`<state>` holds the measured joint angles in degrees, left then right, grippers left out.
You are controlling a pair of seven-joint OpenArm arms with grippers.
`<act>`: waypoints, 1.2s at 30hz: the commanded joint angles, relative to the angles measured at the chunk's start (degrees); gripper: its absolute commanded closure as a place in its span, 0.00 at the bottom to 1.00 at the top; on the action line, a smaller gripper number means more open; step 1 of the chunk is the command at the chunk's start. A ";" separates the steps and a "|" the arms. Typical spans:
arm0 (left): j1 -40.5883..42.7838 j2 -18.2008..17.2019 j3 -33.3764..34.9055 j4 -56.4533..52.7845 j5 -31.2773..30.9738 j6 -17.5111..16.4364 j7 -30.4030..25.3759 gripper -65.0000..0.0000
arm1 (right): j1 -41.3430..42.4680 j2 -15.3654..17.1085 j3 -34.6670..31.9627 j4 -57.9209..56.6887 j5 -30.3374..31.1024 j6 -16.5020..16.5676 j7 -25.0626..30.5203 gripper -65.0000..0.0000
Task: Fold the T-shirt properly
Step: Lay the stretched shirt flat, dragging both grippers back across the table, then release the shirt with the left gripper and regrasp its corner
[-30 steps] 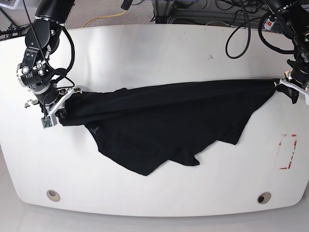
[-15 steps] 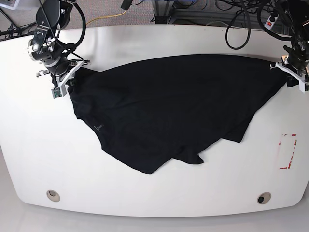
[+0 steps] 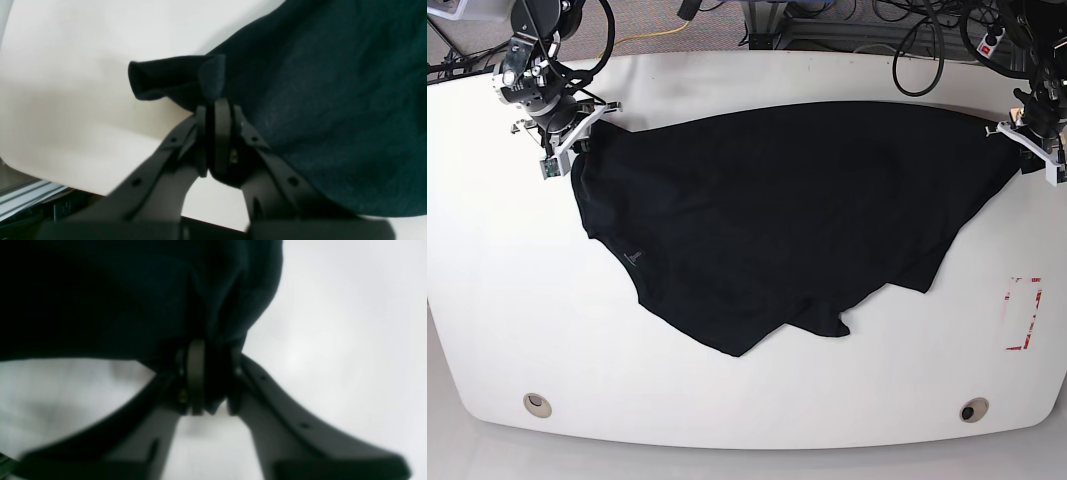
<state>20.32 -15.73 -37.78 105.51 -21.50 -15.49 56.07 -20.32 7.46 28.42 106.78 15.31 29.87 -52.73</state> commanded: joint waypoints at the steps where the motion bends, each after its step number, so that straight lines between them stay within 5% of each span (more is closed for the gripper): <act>1: -0.05 -0.93 -0.42 0.90 -0.09 -0.03 -1.17 1.00 | -0.56 0.67 0.28 1.57 0.47 0.07 0.91 0.66; 5: -0.05 -0.76 -0.42 0.90 -0.17 -0.03 -1.17 1.00 | -0.91 0.67 3.00 3.50 0.56 0.07 0.91 0.24; 8: -0.05 -0.67 -0.42 0.90 -0.17 -0.03 -1.17 1.00 | -0.91 0.67 3.71 4.38 0.56 0.59 0.91 0.01; 11: -0.05 -0.67 0.02 0.99 -0.53 -0.21 -1.08 1.00 | -0.91 0.67 3.88 4.65 0.56 4.29 0.91 0.01; 14: 0.30 -0.67 0.02 0.99 -0.53 -4.43 -0.82 0.97 | -0.91 0.67 3.79 4.73 0.56 6.92 0.91 0.07; 16: 0.65 -0.58 -0.42 1.08 -0.09 -10.49 -0.73 0.83 | -0.83 0.67 3.79 4.65 0.56 7.89 0.91 0.09; 22: 2.59 -0.67 -5.34 0.99 -0.09 -15.77 -0.73 0.44 | -0.48 0.67 3.36 4.29 0.56 8.07 0.91 0.10; 26: 3.46 -0.76 -11.41 0.90 -0.26 -24.38 -0.73 0.43 | -0.30 0.67 3.18 4.29 0.56 8.07 0.91 0.10; 36: -2.16 -0.23 -17.74 -0.77 -0.44 -24.51 2.17 0.42 | 2.07 0.76 -1.04 4.21 0.47 8.86 0.91 0.10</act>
<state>19.29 -15.20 -55.22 105.23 -21.23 -40.07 57.69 -18.72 7.35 27.20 110.08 15.62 38.87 -52.62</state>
